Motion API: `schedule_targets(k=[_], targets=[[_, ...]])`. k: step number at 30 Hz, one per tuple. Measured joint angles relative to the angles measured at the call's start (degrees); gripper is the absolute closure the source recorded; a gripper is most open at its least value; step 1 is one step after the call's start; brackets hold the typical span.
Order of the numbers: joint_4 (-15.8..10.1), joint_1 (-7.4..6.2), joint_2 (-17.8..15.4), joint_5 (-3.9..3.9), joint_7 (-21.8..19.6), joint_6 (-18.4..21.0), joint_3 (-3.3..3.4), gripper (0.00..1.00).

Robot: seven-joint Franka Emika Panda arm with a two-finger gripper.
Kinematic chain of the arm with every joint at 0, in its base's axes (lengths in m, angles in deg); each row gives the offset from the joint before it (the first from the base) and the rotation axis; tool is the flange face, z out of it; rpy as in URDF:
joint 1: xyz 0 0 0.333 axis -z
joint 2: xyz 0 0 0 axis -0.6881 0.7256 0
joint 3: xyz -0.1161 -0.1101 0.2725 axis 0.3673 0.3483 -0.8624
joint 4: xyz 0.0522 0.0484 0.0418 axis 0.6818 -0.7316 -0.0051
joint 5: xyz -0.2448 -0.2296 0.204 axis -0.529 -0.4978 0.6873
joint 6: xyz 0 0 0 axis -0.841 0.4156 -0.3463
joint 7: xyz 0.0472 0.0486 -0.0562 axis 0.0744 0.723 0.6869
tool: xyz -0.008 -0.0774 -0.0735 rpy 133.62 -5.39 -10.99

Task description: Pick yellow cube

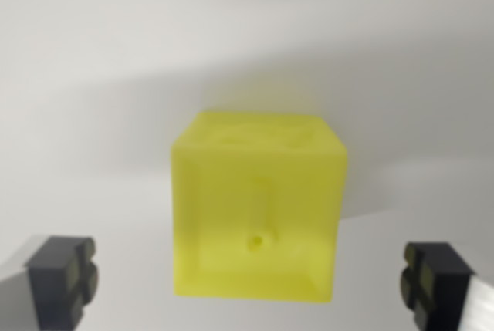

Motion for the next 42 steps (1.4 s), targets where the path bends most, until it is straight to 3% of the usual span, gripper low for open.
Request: schedule_targets(k=[8, 26, 35, 36, 42], targets=[[-0.1, 0.05, 1.0, 0.06, -0.1, -1.0, 0.00, 0.00], [1.6, 0.12, 7.8, 0.03, -0.2, -6.0, 0.00, 0.00], [1.7, 0.14, 8.1, 0.03, -0.2, -6.2, 0.00, 0.00], [1.7, 0.13, 8.1, 0.03, -0.2, -6.2, 0.00, 1.00], [1.4, 0.14, 7.1, 0.03, -0.2, -5.5, 0.00, 1.00]])
